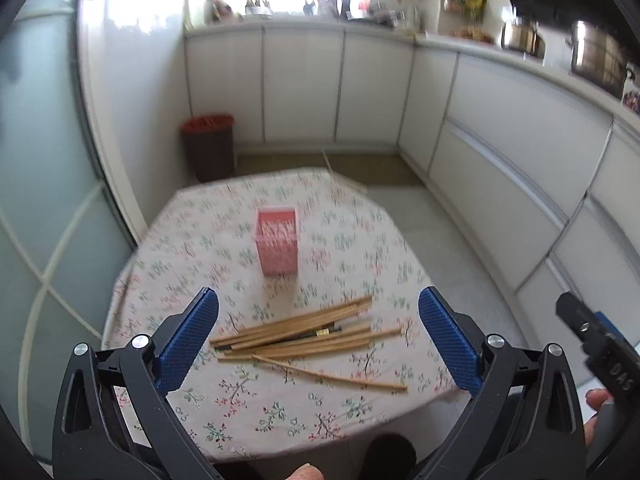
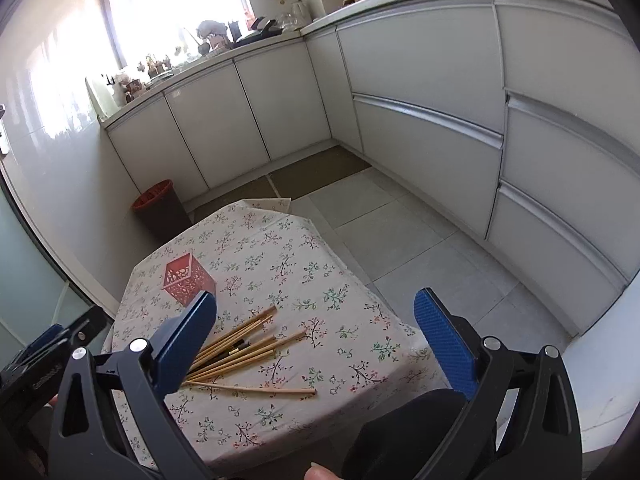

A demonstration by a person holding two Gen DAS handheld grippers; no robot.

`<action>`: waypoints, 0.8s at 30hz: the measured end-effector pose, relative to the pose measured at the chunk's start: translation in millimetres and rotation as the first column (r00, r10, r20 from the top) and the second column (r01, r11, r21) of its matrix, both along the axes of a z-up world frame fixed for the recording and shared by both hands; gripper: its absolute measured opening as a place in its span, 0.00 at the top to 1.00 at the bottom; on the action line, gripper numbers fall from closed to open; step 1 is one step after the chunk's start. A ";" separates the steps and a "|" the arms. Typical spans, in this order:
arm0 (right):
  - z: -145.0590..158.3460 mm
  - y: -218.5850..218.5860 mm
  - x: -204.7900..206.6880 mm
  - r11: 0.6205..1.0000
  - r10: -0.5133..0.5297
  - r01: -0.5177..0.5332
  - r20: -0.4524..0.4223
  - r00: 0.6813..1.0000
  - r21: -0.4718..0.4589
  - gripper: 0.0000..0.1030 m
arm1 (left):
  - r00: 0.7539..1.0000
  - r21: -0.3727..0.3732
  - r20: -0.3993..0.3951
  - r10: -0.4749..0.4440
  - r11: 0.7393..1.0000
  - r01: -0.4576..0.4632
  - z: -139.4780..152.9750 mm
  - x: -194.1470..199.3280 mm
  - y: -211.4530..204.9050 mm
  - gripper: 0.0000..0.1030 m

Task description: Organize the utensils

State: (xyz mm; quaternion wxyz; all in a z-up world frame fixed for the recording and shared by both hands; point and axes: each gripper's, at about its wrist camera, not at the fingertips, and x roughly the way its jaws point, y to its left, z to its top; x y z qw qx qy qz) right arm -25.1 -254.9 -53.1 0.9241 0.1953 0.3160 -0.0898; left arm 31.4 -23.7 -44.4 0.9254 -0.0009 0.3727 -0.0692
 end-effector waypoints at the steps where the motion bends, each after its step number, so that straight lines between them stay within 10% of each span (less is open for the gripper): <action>1: -6.1 -2.5 6.3 1.000 0.008 -0.008 -0.013 1.000 0.017 0.06 | 0.998 0.004 -0.064 -0.027 1.000 0.027 -12.4 15.4 -2.3 0.07; 15: -133.3 -48.7 97.6 0.897 0.245 -0.157 -0.170 0.954 0.413 0.06 | 0.794 0.085 -0.564 -0.227 0.941 0.329 -182.3 178.4 -83.7 0.08; 24: -183.3 -57.0 116.9 0.764 0.273 -0.018 -0.299 0.914 0.645 0.06 | 0.693 0.144 -0.679 -0.242 0.881 0.450 -239.9 221.8 -105.7 0.42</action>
